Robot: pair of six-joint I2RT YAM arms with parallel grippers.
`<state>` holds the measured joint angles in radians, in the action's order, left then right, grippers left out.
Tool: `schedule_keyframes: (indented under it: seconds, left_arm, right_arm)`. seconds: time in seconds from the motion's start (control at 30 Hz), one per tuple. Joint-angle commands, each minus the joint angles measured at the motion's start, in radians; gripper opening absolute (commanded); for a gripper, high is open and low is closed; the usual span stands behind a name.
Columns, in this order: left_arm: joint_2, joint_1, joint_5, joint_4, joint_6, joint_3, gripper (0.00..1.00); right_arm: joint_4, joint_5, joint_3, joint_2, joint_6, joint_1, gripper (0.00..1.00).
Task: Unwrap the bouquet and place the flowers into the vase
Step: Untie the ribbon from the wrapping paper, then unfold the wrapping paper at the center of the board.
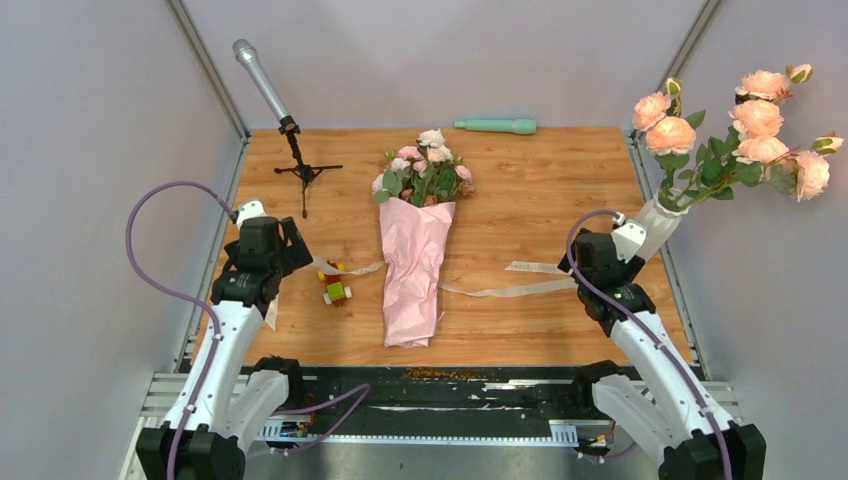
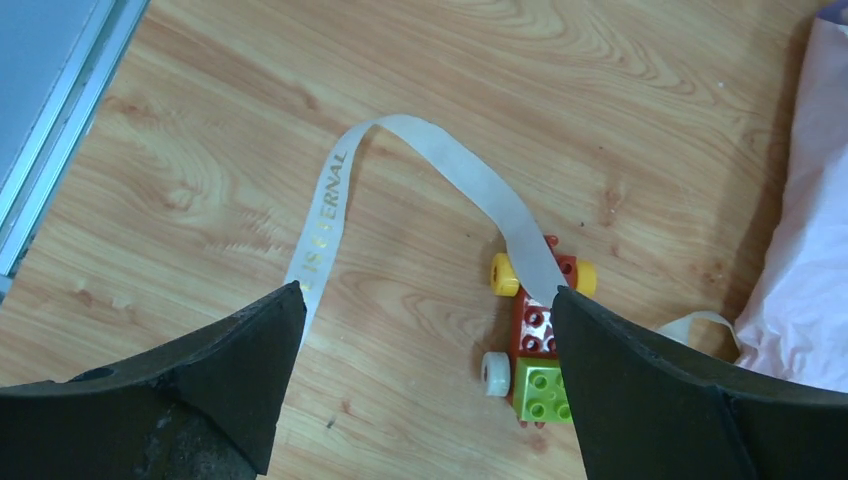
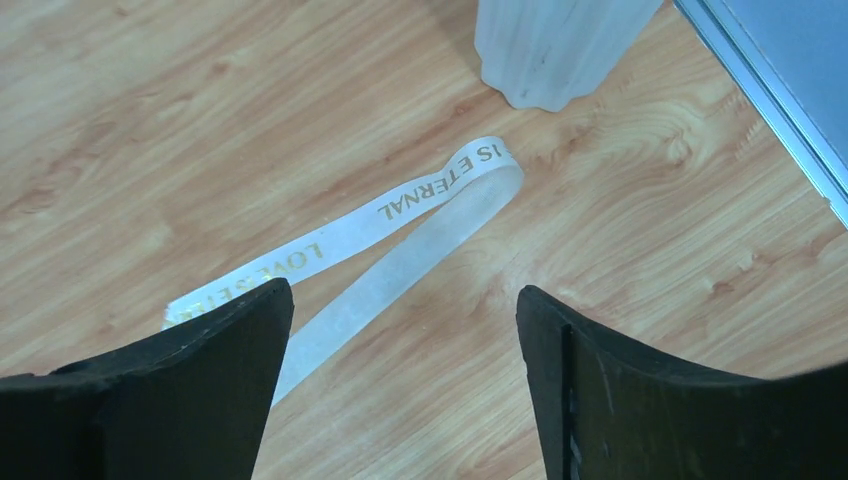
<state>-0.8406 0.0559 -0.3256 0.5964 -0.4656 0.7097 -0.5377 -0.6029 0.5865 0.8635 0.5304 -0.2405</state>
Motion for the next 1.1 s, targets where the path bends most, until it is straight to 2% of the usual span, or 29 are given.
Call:
schedule_keyframes:
  seconds: [0.0,0.1,0.2,0.23,0.37,0.43,0.5,0.63,0.77,0.93,1.07]
  left_arm:
    - [0.029,-0.002,0.081,-0.009,0.042,0.061,1.0]
    - [0.034,0.054,0.09,-0.016,0.064,0.064,1.0]
    - [0.016,0.152,0.073,-0.023,0.066,0.091,1.0]
    - [0.009,0.215,0.067,-0.025,0.06,0.096,1.0]
    - [-0.053,0.376,0.068,-0.06,0.025,0.131,1.0]
    - [-0.081,0.431,0.11,-0.095,0.003,0.129,1.0]
    - [-0.105,0.454,0.223,-0.156,-0.039,0.098,1.0]
    - [-0.125,0.485,0.429,-0.356,-0.158,-0.031,1.0]
    - [-0.134,0.5,0.515,-0.471,-0.252,-0.164,1.0]
    - [-0.167,0.504,0.591,-0.545,-0.292,-0.264,0.96]
    - [-0.226,0.504,0.596,-0.494,-0.256,-0.245,0.87]
  right_arm:
    - [0.026,0.043,0.039,-0.088,-0.017,0.005,0.85]
    - [0.058,0.148,0.054,-0.113,-0.07,0.005,0.87]
    - [0.1,0.377,0.059,-0.115,-0.11,0.004,0.86]
    - [0.112,0.455,0.058,-0.109,-0.114,0.005,0.86]
    - [0.217,0.762,0.014,-0.086,-0.092,-0.002,0.81]
    - [0.272,0.857,-0.02,-0.072,-0.061,-0.02,0.81]
    - [0.334,0.922,-0.057,-0.064,-0.014,-0.05,0.81]
    - [0.48,0.977,-0.155,-0.051,0.079,-0.154,0.82]
    - [0.627,0.951,-0.226,0.006,0.162,-0.305,0.83]
    - [0.8,0.946,-0.263,0.147,0.246,-0.435,0.82]
    - [0.854,0.96,-0.217,0.277,0.237,-0.474,0.78]
